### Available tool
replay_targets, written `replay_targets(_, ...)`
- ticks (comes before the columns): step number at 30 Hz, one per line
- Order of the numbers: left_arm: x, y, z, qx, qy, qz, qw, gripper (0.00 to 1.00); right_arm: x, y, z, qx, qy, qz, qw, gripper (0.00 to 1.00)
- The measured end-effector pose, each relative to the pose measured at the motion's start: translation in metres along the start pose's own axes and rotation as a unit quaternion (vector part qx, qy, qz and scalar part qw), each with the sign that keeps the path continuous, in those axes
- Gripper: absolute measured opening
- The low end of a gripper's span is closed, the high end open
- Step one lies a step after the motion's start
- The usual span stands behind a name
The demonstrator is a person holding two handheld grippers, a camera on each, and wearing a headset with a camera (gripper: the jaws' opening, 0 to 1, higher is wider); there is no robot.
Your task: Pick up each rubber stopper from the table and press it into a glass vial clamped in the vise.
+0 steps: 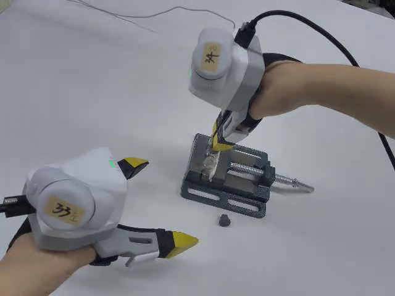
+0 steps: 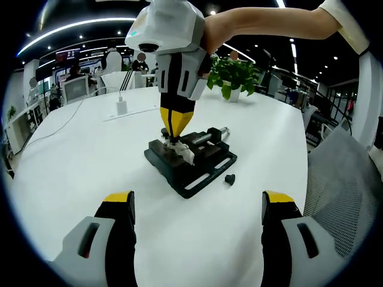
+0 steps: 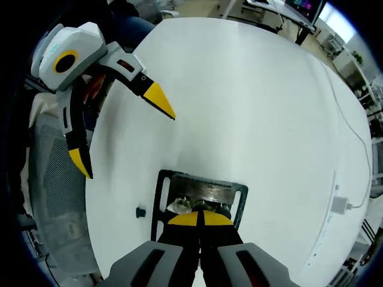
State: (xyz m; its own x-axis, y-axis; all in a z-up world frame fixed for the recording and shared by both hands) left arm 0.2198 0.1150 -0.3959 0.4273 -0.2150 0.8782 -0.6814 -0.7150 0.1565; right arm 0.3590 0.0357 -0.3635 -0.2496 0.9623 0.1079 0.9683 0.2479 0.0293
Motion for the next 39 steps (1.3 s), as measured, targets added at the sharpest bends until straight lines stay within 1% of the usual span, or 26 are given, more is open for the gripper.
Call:
replay_targets(1,0.002,0.000,-0.001,0.001,0.001,0.002,1.0000,0.86,0.000,-0.002,0.000,-0.001,0.001,0.005,1.0000,0.00)
replay_targets(5,0.007,0.001,-0.005,0.004,0.006,0.005,1.0000,0.86,0.001,-0.005,-0.002,-0.001,0.000,0.001,1.0000,0.00)
replay_targets(6,0.009,0.001,-0.006,0.004,0.007,0.006,0.9999,0.86,0.001,-0.005,-0.002,0.000,0.001,0.016,0.9999,0.00)
replay_targets(8,0.011,0.001,-0.008,0.006,0.008,0.008,0.9999,0.86,0.000,-0.005,-0.002,-0.003,0.001,0.008,1.0000,0.00)
replay_targets(10,0.014,0.002,-0.009,0.006,0.011,0.013,0.9998,0.86,0.000,-0.006,-0.002,-0.012,-0.002,0.011,0.9999,0.00)
replay_targets(12,0.016,0.002,-0.011,0.007,0.010,0.015,0.9998,0.86,0.000,-0.008,-0.002,-0.027,-0.003,-0.008,0.9996,0.00)
replay_targets(13,0.017,0.001,-0.012,0.007,0.012,0.017,0.9998,0.86,0.000,-0.009,-0.002,-0.029,-0.003,-0.010,0.9995,0.00)
replay_targets(14,0.017,0.001,-0.013,0.008,0.012,0.017,0.9998,0.86,0.004,-0.005,-0.001,-0.034,-0.004,-0.004,0.9994,0.00)
replay_targets(15,0.016,0.000,-0.014,0.009,0.012,0.018,0.9997,0.86,0.005,-0.004,-0.001,-0.037,-0.003,-0.008,0.9993,0.00)
replay_targets(20,0.016,0.000,-0.018,0.012,0.014,0.024,0.9996,0.86,0.004,-0.002,0.001,-0.040,0.018,0.020,0.9988,0.00)
replay_targets(22,0.015,-0.001,-0.020,0.014,0.014,0.025,0.9995,0.86,0.004,-0.003,0.002,-0.039,0.023,0.008,0.9989,0.00)
replay_targets(32,0.012,-0.002,-0.023,0.020,0.013,0.024,0.9994,0.86,0.004,-0.002,0.003,-0.038,0.027,0.001,0.9989,0.00)
replay_targets(34,0.011,-0.003,-0.023,0.021,0.012,0.025,0.9994,0.86,0.003,-0.002,0.003,-0.038,0.028,0.007,0.9988,0.00)
replay_targets(39,0.013,-0.004,-0.025,0.023,0.013,0.024,0.9993,0.86,0.002,-0.004,0.001,-0.041,0.033,0.009,0.9986,0.00)
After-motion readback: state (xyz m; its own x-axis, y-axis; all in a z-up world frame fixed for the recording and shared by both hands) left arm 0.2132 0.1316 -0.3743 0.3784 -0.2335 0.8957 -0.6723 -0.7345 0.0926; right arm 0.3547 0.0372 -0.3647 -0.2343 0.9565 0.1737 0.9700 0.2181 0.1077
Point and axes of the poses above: the centre of the closed fingertips' face, and the gripper's own axes: z roughly forward along the fingers, y roughly to its right, x roughly out of its top, the point moved 7 cm from there along -z, roughly backward along the fingers, and after that the axes turned 4 degrees about -x, right-handed, at the moved point
